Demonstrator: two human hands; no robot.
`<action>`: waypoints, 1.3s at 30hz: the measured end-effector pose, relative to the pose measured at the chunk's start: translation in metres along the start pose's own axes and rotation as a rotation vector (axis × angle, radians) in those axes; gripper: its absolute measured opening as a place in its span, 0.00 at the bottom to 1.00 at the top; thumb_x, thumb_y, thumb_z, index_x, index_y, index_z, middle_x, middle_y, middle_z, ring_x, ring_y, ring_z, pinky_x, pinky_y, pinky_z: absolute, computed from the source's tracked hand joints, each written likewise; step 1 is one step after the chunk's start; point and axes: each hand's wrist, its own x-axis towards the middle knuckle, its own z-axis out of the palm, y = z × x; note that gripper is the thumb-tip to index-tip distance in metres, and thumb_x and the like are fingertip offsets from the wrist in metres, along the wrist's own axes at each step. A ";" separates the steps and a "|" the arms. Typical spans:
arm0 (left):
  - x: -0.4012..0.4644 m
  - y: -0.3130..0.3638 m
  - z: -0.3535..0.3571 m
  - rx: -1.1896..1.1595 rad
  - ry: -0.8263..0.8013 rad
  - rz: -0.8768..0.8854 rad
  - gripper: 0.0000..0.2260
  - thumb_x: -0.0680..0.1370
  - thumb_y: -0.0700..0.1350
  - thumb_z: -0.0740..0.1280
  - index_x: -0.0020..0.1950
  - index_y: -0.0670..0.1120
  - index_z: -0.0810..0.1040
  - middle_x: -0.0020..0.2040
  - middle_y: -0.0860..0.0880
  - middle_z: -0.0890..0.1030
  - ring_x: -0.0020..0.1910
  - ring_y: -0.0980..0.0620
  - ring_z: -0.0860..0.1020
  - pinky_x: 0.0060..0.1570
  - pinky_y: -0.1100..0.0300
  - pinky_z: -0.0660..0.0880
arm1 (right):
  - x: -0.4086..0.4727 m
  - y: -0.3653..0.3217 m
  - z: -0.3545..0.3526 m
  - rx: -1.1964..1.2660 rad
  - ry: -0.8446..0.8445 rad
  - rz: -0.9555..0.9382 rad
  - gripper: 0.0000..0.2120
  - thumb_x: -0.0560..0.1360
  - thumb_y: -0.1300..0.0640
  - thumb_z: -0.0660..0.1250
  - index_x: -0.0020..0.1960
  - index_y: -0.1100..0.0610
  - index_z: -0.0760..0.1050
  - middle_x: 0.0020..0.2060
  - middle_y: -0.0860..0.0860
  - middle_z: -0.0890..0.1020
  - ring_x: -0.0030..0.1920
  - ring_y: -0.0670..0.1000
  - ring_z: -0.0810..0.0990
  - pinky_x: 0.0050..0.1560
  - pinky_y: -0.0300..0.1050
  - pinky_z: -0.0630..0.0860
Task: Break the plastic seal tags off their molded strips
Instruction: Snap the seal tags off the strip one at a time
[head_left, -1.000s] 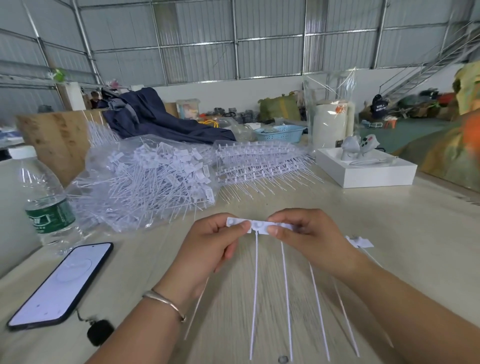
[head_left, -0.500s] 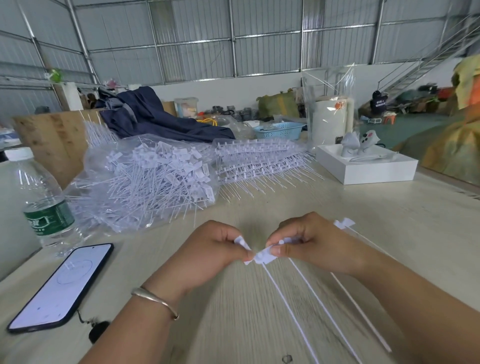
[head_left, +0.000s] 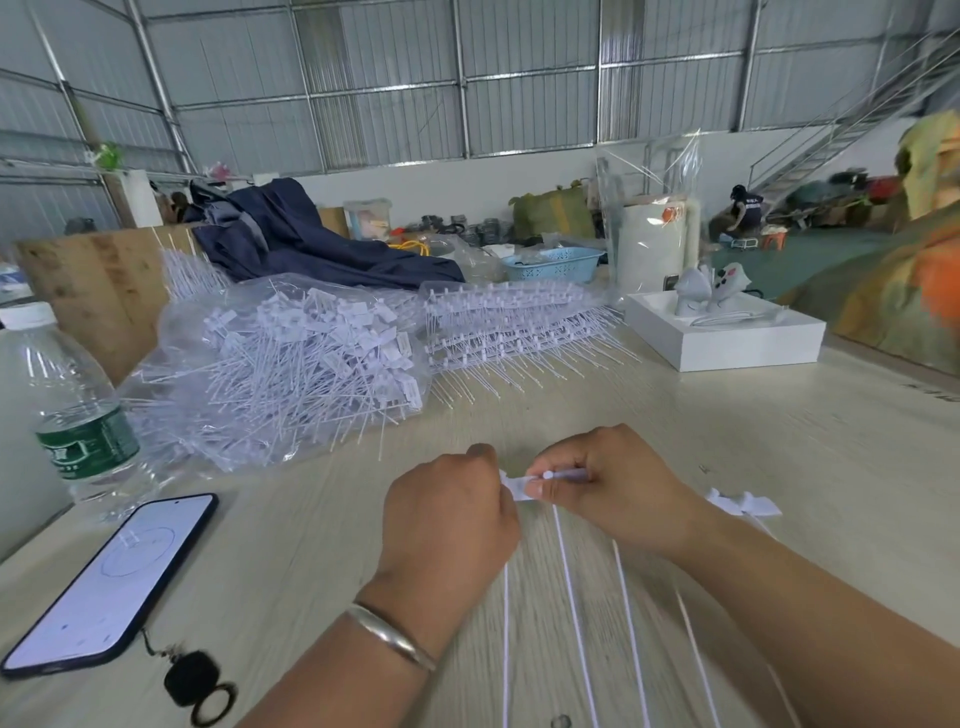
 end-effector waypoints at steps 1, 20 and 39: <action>0.002 0.000 0.002 0.003 -0.004 -0.006 0.07 0.77 0.48 0.59 0.41 0.50 0.63 0.32 0.53 0.69 0.33 0.48 0.69 0.25 0.58 0.52 | 0.000 -0.001 0.000 -0.016 -0.005 -0.006 0.07 0.75 0.51 0.70 0.43 0.53 0.84 0.35 0.47 0.83 0.37 0.46 0.79 0.43 0.34 0.68; 0.007 -0.022 0.020 -1.755 -0.405 -0.647 0.09 0.76 0.35 0.67 0.38 0.46 0.72 0.26 0.54 0.60 0.21 0.59 0.56 0.16 0.67 0.53 | -0.004 -0.004 -0.004 0.029 0.018 -0.159 0.11 0.76 0.70 0.61 0.47 0.54 0.70 0.31 0.39 0.72 0.32 0.42 0.70 0.44 0.36 0.59; 0.006 -0.028 0.012 -2.001 -0.536 -0.504 0.06 0.71 0.42 0.71 0.35 0.44 0.78 0.33 0.52 0.55 0.21 0.60 0.55 0.16 0.68 0.51 | -0.003 0.010 -0.003 0.190 0.058 -0.080 0.16 0.77 0.48 0.66 0.38 0.58 0.72 0.26 0.48 0.69 0.28 0.46 0.65 0.36 0.39 0.62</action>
